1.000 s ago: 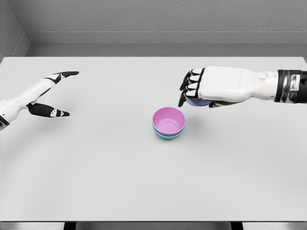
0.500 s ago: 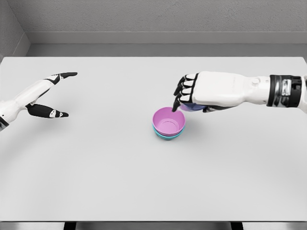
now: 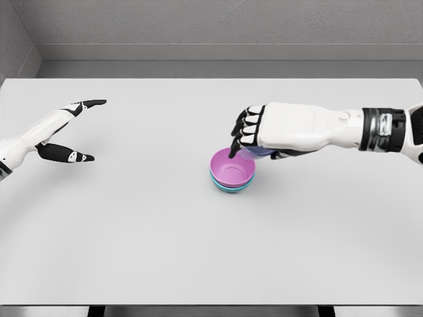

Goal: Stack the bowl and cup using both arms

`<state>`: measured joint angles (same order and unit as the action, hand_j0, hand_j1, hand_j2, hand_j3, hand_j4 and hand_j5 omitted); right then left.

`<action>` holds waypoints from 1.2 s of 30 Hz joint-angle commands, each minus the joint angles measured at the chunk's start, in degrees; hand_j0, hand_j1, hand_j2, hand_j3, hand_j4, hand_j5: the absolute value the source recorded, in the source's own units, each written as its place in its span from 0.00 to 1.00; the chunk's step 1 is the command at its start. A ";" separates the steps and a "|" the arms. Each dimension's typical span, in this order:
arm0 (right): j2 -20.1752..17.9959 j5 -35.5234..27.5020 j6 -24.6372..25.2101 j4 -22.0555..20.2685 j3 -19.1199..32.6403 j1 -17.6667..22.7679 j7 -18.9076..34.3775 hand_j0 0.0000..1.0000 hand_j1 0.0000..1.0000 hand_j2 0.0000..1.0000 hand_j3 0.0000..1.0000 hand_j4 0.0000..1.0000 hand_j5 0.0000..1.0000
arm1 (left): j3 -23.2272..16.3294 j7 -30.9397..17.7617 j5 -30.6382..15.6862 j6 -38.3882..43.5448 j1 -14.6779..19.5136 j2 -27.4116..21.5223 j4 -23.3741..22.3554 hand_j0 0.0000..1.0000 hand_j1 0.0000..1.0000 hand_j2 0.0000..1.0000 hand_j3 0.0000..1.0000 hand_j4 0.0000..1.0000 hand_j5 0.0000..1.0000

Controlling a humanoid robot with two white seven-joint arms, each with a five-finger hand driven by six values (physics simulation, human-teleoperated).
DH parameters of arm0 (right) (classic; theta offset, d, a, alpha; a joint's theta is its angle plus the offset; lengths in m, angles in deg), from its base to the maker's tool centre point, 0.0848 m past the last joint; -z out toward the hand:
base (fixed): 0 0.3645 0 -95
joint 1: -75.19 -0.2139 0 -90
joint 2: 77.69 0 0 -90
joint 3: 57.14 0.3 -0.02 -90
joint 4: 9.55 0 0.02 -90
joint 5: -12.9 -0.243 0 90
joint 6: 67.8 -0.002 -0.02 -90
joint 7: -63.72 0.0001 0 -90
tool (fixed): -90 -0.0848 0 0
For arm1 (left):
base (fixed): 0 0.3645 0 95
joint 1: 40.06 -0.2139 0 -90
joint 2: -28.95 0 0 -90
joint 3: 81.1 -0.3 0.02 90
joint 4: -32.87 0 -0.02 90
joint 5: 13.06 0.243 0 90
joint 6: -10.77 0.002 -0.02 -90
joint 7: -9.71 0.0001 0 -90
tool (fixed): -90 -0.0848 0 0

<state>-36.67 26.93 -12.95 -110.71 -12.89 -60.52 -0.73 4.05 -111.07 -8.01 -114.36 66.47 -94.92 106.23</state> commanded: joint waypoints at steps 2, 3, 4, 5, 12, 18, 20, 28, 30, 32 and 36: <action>0.29 -0.40 0.15 0.00 0.04 0.00 -0.06 0.70 0.70 0.70 0.70 0.70 0.70 | 0.02 0.02 -0.48 0.13 0.00 -0.05 0.03 1.00 1.00 1.00 1.00 1.00 1.00; 0.29 -0.40 0.15 0.00 0.04 0.00 -0.15 0.70 0.70 0.70 0.70 0.70 0.70 | 0.02 0.02 -0.48 0.13 0.00 -0.05 0.03 1.00 1.00 1.00 1.00 1.00 1.00; 0.29 -0.40 0.15 0.00 0.04 0.00 -0.15 0.70 0.70 0.70 0.70 0.70 0.70 | -0.07 0.02 -0.48 0.13 0.00 -0.05 0.03 1.00 1.00 1.00 1.00 1.00 1.00; 0.29 -0.40 0.15 -0.09 0.04 0.00 -0.15 0.70 0.70 0.70 0.70 0.70 0.70 | 0.02 0.02 -0.48 0.13 0.00 -0.05 0.03 1.00 1.00 1.00 1.00 1.00 1.00; 1.52 -0.66 0.15 -0.09 -0.04 0.79 -0.06 0.70 0.70 0.70 0.70 0.70 0.70 | -0.07 0.02 -0.48 0.13 0.00 -0.05 0.03 1.00 1.00 1.00 1.00 1.00 1.00; 1.78 -0.66 0.15 -0.09 -0.22 1.14 0.03 0.70 0.70 0.70 0.70 0.70 0.70 | -0.07 0.02 -0.48 0.13 0.00 -0.14 0.03 1.00 1.00 1.00 1.00 1.00 1.00; 1.78 -0.66 0.15 -0.09 -0.22 1.23 0.03 0.70 0.70 0.70 0.70 0.70 0.70 | -0.07 0.02 -0.48 0.13 0.00 -0.05 0.03 1.00 1.00 1.00 1.00 1.00 1.00; 1.78 -0.66 0.15 -0.09 -0.31 1.85 0.11 0.72 0.72 0.72 0.72 0.72 0.72 | -0.07 0.02 -0.48 0.13 0.00 -0.05 0.12 1.00 1.00 1.00 1.00 1.00 1.00; 1.78 -0.66 0.15 0.00 -0.31 1.85 0.11 0.73 0.73 0.73 0.73 0.73 0.73 | -0.07 0.02 -0.48 0.13 0.00 -0.05 0.12 1.00 1.00 1.00 1.00 1.00 1.00; 1.78 -0.66 0.15 0.00 -0.31 1.76 0.11 0.73 0.73 0.73 0.73 0.73 0.73 | -0.07 0.02 -0.48 0.13 0.00 -0.05 0.12 1.00 1.00 1.00 1.00 1.00 1.00; 1.78 -0.58 0.15 0.00 -0.22 1.76 0.20 0.82 0.82 0.82 0.82 0.82 0.82 | -0.07 0.02 -0.48 0.13 0.00 -0.05 0.12 1.00 1.00 1.00 1.00 1.00 1.00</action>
<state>-34.85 26.69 -12.94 -110.71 -13.18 -58.76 -0.53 3.97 -111.07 -8.01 -114.36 66.47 -94.92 106.31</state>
